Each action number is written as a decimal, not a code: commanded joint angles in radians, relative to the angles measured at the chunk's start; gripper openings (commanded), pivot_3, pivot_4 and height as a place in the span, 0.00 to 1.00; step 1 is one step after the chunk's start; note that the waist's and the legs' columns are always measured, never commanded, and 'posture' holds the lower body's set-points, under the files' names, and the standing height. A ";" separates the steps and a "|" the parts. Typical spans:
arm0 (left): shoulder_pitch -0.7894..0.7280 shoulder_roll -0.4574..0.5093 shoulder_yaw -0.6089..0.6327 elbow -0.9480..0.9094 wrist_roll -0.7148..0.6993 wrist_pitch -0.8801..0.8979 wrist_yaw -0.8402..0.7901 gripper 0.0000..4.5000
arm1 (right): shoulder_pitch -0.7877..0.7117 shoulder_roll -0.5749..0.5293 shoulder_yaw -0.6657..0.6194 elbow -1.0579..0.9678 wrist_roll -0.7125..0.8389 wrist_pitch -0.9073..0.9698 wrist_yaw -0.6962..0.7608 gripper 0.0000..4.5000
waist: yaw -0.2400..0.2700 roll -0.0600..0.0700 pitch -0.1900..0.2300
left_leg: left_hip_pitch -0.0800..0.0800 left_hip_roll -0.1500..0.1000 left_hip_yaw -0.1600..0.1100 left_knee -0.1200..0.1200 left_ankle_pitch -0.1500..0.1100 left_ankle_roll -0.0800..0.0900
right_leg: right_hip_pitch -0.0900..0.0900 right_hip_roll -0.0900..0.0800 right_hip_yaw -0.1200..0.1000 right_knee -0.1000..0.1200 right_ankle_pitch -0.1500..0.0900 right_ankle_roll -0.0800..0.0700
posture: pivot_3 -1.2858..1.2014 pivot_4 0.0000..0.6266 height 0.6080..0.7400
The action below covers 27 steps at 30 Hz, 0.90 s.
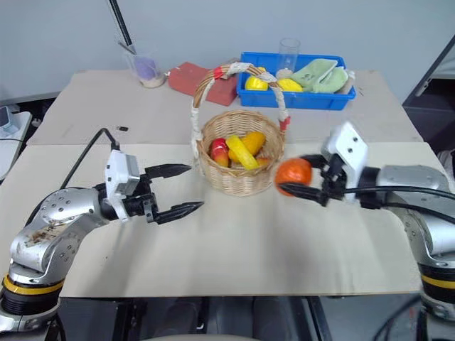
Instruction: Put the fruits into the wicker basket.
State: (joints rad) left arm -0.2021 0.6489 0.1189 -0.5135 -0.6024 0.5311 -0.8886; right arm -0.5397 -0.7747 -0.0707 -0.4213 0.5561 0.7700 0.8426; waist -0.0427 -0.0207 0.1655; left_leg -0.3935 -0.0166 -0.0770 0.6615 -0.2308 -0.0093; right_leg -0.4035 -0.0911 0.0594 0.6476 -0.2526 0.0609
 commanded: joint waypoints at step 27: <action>-0.107 0.017 0.036 -0.066 -0.167 0.089 0.128 1.00 | 0.104 -0.026 -0.073 -0.037 -0.019 -0.052 0.061 0.99 | 0.030 -0.001 0.000 | -0.006 -0.002 -0.002 0.000 0.000 -0.001 | -0.006 -0.002 -0.002 0.000 0.001 0.000 | 0.52 0.24 0.78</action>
State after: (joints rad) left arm -0.2964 0.6512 0.1399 -0.5702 -0.7469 0.6179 -0.7483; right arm -0.4431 -0.7811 -0.0785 -0.4111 0.4982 0.7011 0.8917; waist -0.0128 -0.0213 0.1655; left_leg -0.3995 -0.0182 -0.0787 0.6613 -0.2304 -0.0101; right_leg -0.4088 -0.0924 0.0574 0.6476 -0.2520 0.0606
